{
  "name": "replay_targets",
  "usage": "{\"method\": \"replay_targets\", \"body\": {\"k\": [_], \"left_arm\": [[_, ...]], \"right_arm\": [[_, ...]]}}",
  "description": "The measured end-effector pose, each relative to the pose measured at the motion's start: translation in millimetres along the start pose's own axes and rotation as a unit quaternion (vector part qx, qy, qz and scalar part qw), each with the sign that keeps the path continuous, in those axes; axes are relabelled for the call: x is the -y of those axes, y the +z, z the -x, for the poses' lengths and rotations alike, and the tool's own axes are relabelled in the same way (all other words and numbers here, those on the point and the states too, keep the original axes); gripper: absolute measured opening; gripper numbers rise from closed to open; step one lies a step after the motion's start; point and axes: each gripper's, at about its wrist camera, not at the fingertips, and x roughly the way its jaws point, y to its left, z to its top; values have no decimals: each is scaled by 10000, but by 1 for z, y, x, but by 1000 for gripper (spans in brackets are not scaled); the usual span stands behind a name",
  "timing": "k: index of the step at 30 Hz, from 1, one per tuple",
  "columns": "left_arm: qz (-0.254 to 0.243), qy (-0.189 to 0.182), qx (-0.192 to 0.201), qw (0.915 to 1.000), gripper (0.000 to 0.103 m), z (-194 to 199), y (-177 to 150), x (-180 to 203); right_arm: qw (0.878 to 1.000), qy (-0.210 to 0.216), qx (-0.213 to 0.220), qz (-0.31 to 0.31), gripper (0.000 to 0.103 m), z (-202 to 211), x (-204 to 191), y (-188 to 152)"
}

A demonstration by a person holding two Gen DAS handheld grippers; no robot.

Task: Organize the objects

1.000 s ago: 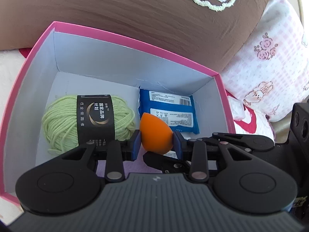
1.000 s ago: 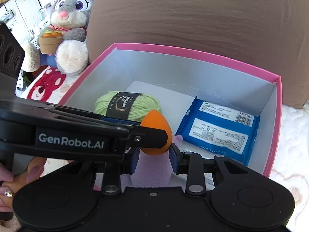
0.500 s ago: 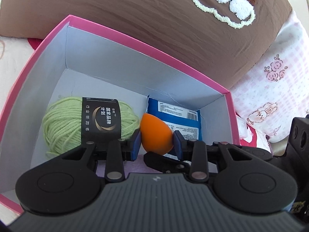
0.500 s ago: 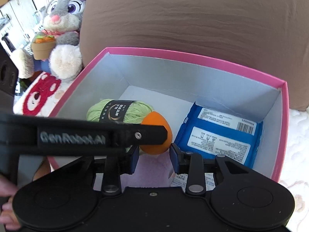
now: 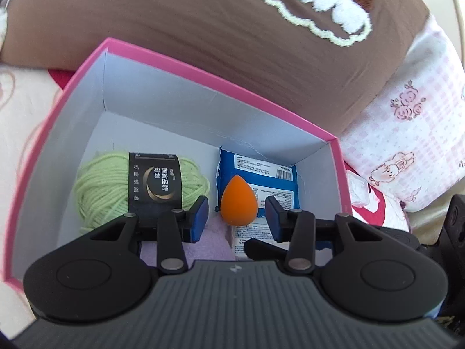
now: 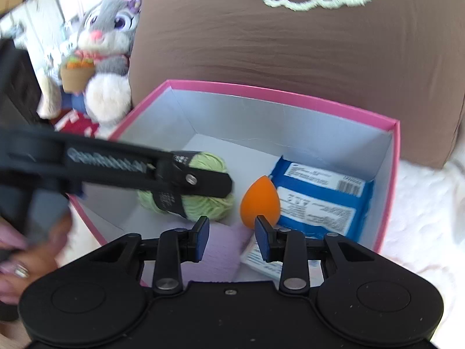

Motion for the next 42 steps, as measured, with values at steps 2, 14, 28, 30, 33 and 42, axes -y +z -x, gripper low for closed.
{"method": "replay_targets", "body": {"k": [2, 14, 28, 30, 33, 42], "left_arm": [[-106, 167, 39, 9998, 45, 8, -1, 6], [-19, 625, -500, 9968, 47, 51, -18, 29], [-1139, 1149, -219, 9866, 57, 135, -50, 78], [-1080, 1278, -305, 9854, 57, 142, -51, 77], [-976, 1366, -356, 9852, 58, 154, -55, 74], [-722, 1195, -359, 9896, 66, 177, -82, 79]], "right_arm": [[9999, 15, 107, 0, 40, 7, 0, -1], [9991, -157, 392, 96, 40, 61, 1, -23], [9994, -254, 228, 36, 46, 134, -29, -32], [9995, -166, 271, 79, 49, 145, -34, -37], [9995, -107, 275, 122, 52, 160, -41, -44], [9985, -206, 301, 417, 75, 199, -49, -59]]}}
